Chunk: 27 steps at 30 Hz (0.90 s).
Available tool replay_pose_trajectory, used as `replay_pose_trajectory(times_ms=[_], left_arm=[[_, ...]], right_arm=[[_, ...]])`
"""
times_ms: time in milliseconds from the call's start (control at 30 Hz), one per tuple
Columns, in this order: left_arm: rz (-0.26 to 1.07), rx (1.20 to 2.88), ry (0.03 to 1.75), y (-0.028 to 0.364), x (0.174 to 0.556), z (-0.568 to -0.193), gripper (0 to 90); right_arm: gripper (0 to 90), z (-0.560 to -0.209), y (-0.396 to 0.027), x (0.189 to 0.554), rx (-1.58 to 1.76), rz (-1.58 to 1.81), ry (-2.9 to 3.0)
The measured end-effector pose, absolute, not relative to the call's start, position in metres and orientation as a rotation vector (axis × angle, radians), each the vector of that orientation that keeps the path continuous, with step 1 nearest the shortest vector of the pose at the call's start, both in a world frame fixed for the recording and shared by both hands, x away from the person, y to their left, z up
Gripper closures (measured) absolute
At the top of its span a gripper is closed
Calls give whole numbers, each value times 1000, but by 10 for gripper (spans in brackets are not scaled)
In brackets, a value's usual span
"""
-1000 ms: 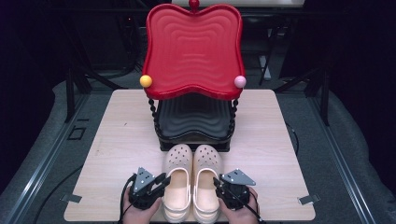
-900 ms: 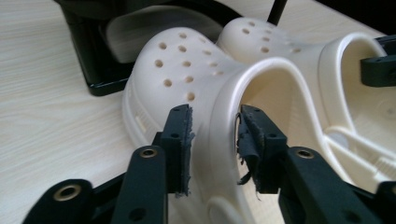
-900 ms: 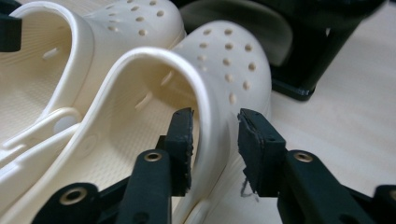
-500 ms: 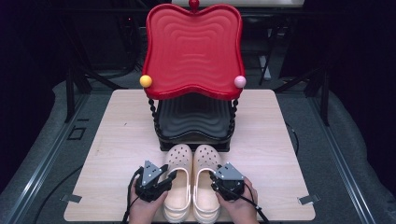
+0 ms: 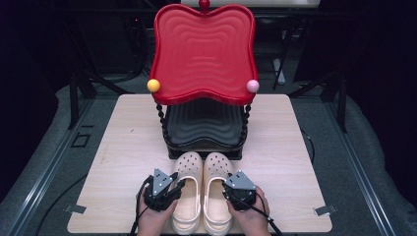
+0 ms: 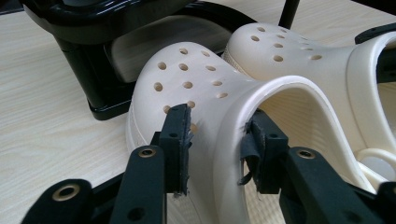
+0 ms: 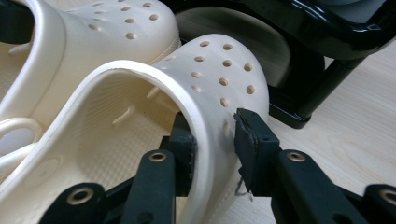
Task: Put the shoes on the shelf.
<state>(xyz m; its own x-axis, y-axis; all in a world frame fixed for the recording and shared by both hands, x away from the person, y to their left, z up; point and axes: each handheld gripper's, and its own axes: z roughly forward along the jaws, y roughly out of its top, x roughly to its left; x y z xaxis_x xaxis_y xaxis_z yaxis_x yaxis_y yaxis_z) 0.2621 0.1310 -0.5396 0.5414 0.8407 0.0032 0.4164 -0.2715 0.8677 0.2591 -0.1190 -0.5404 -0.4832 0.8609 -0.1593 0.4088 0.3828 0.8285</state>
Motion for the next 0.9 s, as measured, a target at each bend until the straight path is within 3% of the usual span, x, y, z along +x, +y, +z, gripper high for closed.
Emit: replay_pose_trajectory(times_ms=[467, 900], left_arm=[[717, 1930, 1000, 128, 253, -536, 759], [719, 1908, 1003, 143, 252, -527, 815]], right_arm=[[781, -536, -115, 252, 1137, 933, 1989], [831, -526, -126, 248, 1218, 961, 1969]])
